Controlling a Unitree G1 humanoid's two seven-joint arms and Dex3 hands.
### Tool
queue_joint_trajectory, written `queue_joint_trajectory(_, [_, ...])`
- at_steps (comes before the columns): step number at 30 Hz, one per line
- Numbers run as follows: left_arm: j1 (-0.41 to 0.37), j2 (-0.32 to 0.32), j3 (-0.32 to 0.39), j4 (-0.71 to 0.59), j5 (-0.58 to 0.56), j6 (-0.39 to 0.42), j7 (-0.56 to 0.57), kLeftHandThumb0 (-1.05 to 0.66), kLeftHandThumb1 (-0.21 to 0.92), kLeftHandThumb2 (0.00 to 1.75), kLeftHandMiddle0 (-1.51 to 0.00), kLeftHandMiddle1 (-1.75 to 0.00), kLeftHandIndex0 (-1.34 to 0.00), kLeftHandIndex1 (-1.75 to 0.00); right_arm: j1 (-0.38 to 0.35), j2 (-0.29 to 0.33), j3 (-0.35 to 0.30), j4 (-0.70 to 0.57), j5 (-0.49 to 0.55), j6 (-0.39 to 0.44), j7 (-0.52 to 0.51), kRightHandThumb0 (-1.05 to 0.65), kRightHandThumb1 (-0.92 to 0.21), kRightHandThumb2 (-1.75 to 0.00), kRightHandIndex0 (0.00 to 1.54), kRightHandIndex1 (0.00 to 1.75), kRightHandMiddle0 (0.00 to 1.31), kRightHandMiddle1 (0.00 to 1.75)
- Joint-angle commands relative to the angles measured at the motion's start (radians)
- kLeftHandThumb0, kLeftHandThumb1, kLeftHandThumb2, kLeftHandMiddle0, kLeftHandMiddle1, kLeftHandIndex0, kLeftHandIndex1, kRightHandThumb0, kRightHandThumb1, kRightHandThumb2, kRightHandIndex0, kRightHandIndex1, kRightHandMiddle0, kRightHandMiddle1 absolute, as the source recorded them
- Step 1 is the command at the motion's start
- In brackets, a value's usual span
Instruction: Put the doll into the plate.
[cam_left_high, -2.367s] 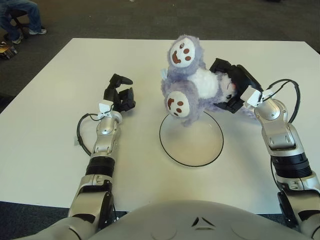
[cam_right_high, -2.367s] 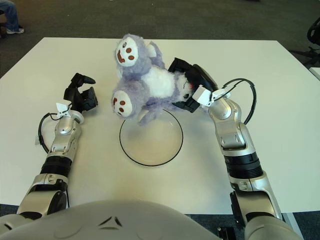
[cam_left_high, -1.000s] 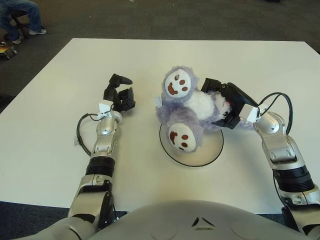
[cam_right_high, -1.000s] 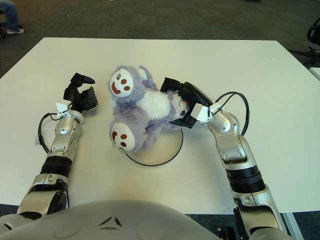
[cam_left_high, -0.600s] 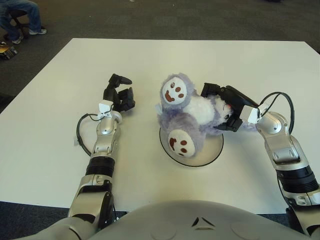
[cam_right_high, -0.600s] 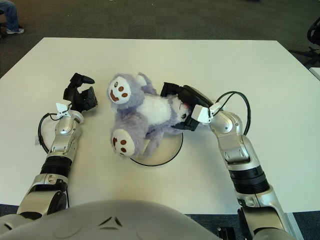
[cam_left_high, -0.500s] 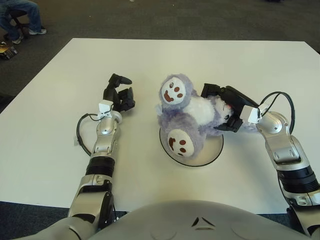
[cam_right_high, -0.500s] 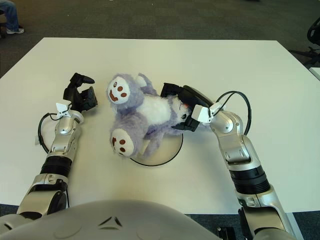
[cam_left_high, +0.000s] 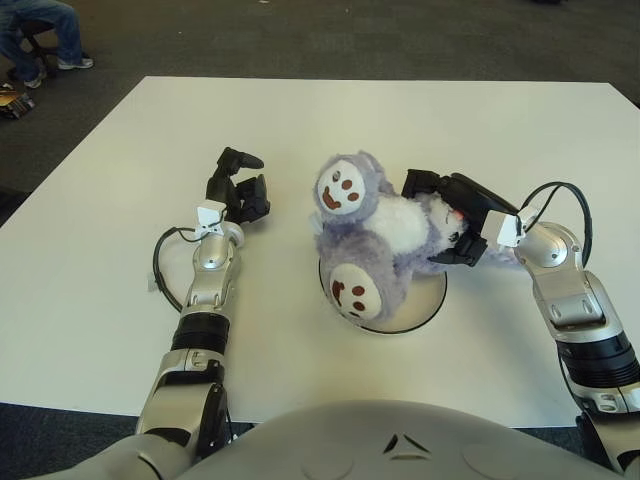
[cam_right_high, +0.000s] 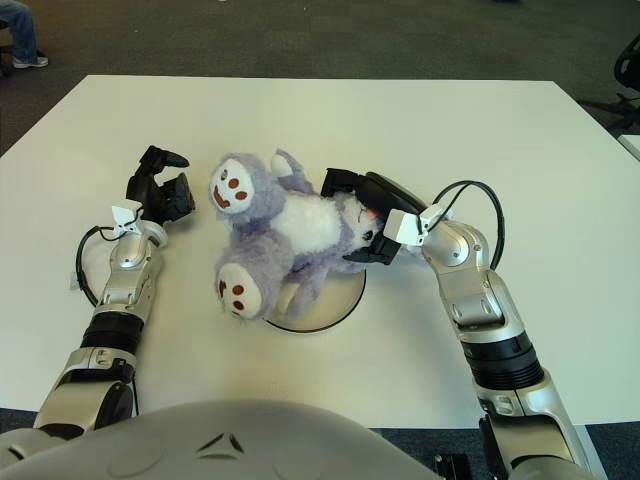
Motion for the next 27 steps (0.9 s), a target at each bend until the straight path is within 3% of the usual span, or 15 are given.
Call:
queue_joint_trajectory(1, [0.100,-0.053,-0.010,0.053,0.005,-0.002,0.006,-0.41,0.56,1.00,-1.14,-1.75,-0.42,-1.75,-0.005,-0.005,-0.003,-0.014,0.015,0.001,0.001,-0.01,-0.29,-1.34,0.51,1.75,0.50,1.74])
queue_joint_trajectory(8, [0.103,-0.053,-0.011,0.050,0.011,-0.005,0.013,-0.40,0.57,0.99,-1.15,-1.75,-0.42,-1.75,0.003,-0.001,-0.005,-0.002,0.016,-0.013,-0.009,-0.01,-0.42,-1.20,0.43,1.75,0.42,1.73])
queue_joint_trajectory(9, [0.103,-0.053,-0.011,0.050,0.011,-0.006,0.013,-0.40,0.57,0.99,-1.15,-1.75,-0.42,-1.75,0.003,-0.001,-0.005,0.000,0.015,-0.018,-0.010,0.16,-0.39,-1.22,0.48,1.75,0.31,1.66])
queue_joint_trajectory(12, [0.104,-0.052,-0.012,0.049,0.010,-0.007,0.011,-0.40,0.57,1.00,-1.16,-1.75,-0.42,-1.75,0.003,-0.001,-0.006,0.007,0.022,-0.034,-0.010,0.36,-0.35,-1.26,0.55,1.75,0.16,1.56])
queue_joint_trajectory(17, [0.104,-0.053,-0.011,0.049,0.006,-0.007,0.006,-0.41,0.57,1.00,-1.16,-1.75,-0.42,-1.75,0.005,0.006,-0.010,0.025,0.053,-0.055,-0.003,0.44,-0.32,-1.29,0.58,1.75,0.03,1.40])
queue_joint_trajectory(24, [0.103,-0.053,-0.010,0.047,0.004,0.000,0.007,-0.41,0.57,1.00,-1.17,-1.75,-0.42,-1.75,0.006,0.009,-0.014,0.044,0.070,-0.069,-0.009,0.45,-0.36,-1.25,0.56,1.75,0.00,1.06])
queue_joint_trajectory(27, [0.103,-0.054,-0.010,0.047,0.002,0.004,0.006,-0.41,0.57,1.00,-1.17,-1.75,-0.42,-1.75,0.005,0.009,-0.015,0.056,0.074,-0.079,-0.011,-0.21,-0.31,-0.99,0.35,1.75,0.00,0.80])
